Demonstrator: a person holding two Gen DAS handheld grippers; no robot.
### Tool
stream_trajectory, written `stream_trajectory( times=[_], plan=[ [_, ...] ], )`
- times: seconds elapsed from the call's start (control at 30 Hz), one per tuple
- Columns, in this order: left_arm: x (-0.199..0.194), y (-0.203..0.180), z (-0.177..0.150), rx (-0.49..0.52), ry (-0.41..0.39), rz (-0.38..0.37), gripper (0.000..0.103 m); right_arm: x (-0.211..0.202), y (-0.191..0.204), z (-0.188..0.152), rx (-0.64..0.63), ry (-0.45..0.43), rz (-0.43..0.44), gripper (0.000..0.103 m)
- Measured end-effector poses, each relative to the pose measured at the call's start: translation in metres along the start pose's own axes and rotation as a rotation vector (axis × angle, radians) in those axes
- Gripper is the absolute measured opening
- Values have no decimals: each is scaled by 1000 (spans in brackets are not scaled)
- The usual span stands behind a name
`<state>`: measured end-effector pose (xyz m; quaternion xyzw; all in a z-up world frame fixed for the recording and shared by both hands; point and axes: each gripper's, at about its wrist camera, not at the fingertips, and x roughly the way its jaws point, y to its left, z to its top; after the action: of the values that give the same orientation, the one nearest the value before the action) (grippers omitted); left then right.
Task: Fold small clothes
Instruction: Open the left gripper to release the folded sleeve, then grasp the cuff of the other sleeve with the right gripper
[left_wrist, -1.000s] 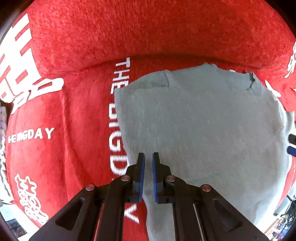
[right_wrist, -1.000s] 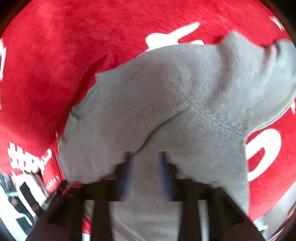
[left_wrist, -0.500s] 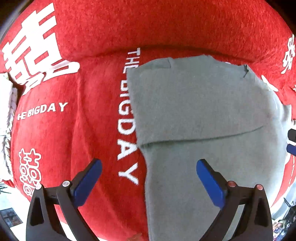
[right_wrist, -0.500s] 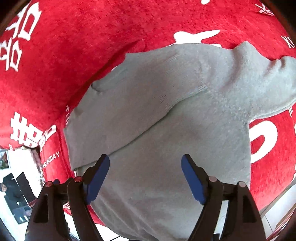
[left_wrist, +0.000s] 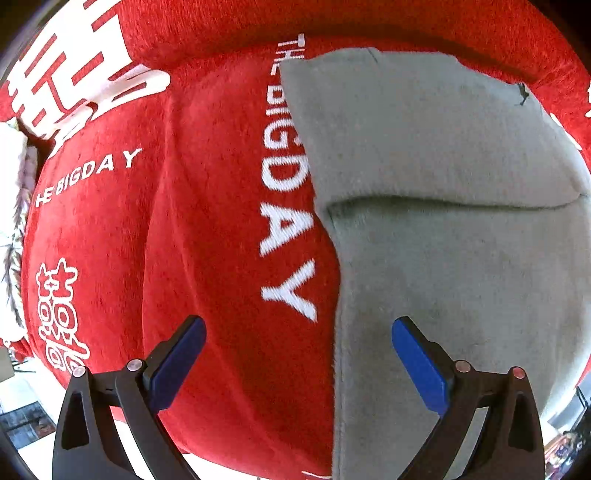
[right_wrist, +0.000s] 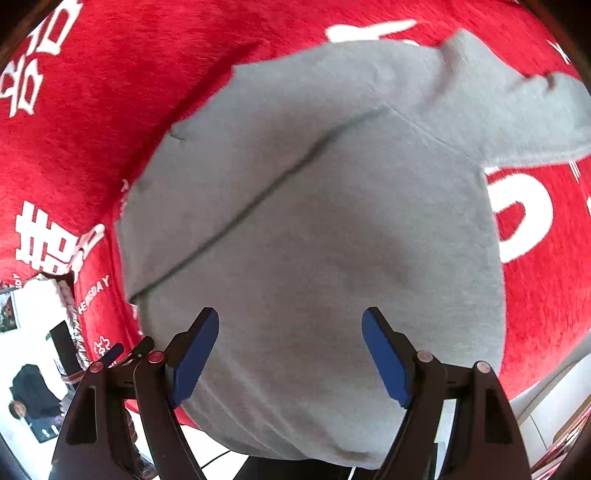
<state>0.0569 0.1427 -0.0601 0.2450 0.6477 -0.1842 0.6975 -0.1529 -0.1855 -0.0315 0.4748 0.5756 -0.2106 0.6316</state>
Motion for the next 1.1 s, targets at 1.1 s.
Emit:
stream_trajectory(
  times=[1.1],
  plan=[
    [-36,-343,94,162,-80,-28,102,-92,-347,120,546,-228,216,82]
  ],
)
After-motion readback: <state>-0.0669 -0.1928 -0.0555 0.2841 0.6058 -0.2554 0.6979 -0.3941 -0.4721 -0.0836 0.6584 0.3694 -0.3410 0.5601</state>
